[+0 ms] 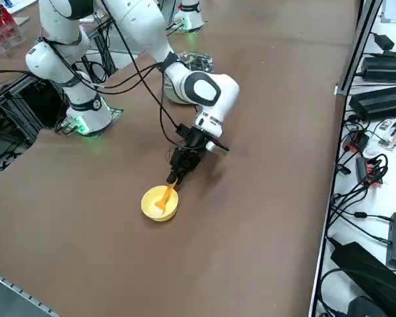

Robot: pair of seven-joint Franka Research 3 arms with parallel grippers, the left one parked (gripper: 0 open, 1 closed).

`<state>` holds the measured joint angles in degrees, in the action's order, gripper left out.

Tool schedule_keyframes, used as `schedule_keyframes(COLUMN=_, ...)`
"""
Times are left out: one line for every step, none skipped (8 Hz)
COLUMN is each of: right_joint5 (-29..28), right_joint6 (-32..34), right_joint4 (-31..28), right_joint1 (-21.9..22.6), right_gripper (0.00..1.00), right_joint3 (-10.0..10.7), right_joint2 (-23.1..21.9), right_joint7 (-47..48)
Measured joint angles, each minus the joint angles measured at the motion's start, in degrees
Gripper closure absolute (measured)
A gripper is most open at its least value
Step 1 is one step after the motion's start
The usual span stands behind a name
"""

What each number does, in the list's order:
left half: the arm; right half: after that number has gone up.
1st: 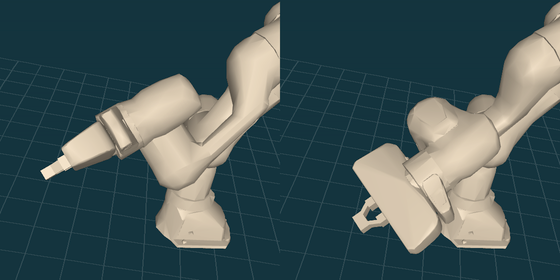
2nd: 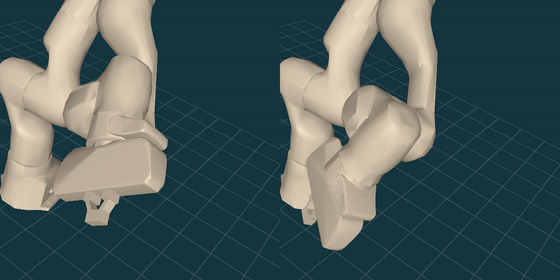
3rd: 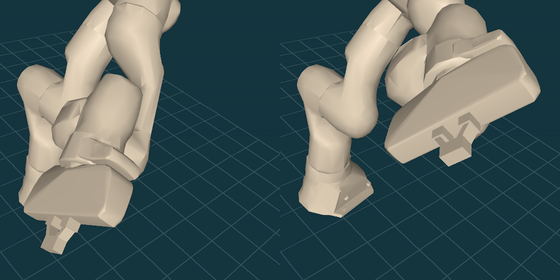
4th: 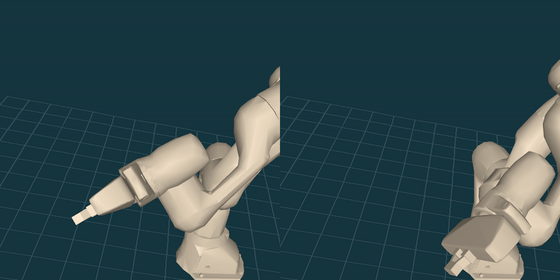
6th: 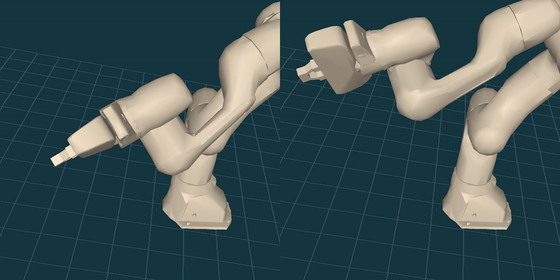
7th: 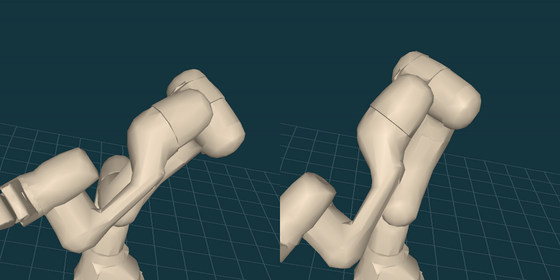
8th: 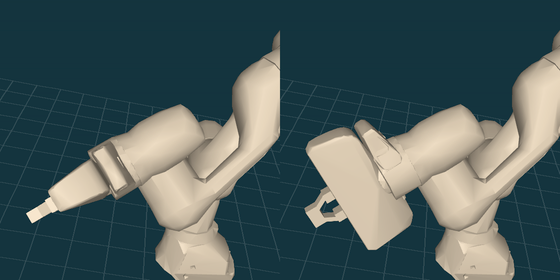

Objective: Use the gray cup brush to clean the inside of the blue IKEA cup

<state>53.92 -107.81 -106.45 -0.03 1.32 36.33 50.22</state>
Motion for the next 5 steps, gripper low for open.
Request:
schedule_keyframes(right_joint5=0.0, right_joint6=0.0, right_joint4=0.0, right_joint1=0.0, right_gripper=0.64, right_joint3=0.0, right_joint2=0.02, right_joint7=0.09)
schedule_keyframes(right_joint5=0.01, right_joint6=0.0, right_joint4=0.01, right_joint1=0.0, right_gripper=0.65, right_joint3=0.0, right_joint2=0.02, right_joint7=0.11)
schedule_keyframes(right_joint5=0.03, right_joint6=0.0, right_joint4=0.03, right_joint1=0.0, right_gripper=0.66, right_joint3=0.0, right_joint2=0.02, right_joint7=0.13)
schedule_keyframes(right_joint5=0.05, right_joint6=0.0, right_joint4=0.07, right_joint1=0.02, right_gripper=0.68, right_joint3=0.0, right_joint2=0.02, right_joint7=0.15)
schedule_keyframes(right_joint5=0.07, right_joint6=0.0, right_joint4=0.1, right_joint1=0.05, right_gripper=0.71, right_joint3=0.0, right_joint2=0.02, right_joint7=0.16)
